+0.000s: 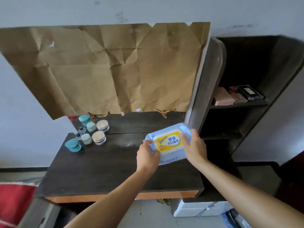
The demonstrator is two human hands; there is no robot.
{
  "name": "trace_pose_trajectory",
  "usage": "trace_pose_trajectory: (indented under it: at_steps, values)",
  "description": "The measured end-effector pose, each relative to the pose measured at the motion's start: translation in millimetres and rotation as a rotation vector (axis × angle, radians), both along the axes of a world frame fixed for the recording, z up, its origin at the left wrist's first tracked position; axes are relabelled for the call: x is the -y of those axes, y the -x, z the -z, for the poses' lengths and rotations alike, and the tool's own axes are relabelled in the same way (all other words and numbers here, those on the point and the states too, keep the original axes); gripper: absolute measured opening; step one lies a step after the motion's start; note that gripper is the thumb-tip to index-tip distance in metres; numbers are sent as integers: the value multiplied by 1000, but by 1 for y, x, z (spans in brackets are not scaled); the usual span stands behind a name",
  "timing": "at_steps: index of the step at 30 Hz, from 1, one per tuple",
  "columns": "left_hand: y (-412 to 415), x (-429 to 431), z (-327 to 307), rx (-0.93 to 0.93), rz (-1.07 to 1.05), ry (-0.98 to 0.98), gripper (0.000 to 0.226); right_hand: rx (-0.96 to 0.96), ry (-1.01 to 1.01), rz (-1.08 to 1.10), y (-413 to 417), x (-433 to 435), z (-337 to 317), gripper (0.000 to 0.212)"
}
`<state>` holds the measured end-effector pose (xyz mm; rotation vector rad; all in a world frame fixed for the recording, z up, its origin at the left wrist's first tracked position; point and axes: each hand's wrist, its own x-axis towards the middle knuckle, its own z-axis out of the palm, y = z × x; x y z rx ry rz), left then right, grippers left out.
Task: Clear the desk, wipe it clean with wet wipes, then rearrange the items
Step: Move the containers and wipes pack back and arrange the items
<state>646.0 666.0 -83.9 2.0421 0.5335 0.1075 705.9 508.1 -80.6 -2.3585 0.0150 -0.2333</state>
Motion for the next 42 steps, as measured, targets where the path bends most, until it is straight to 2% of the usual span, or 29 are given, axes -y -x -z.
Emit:
trace_pose_trajectory:
  at_steps: [4, 8, 17, 23, 30, 33, 37, 42]
  values:
    - [27, -57, 26, -100, -149, -23, 38, -65, 70, -217, 2, -66, 23, 29]
    - [49, -123, 46, -179, -367, 35, 35, -160, 119, -434, -2, -149, 45, 28]
    - [85, -259, 76, -350, -749, 53, 35, -306, 231, -921, -13, -346, 87, 25]
    - [99, -311, 98, -398, -890, 117, 35, -350, 288, -1094, -7, -437, 108, 33]
    - [96, -370, 129, -386, -892, 188, 33, -405, 356, -1115, -11, -521, 137, 37]
    - [95, -394, 139, -385, -824, 209, 33, -389, 410, -1083, -11, -543, 146, 40]
    - [96, -423, 150, -466, -625, 127, 35, -338, 584, -1037, -10, -556, 165, 42]
    - [99, -460, 151, -722, -227, -176, 39, -276, 718, -1013, -4, -556, 177, 46]
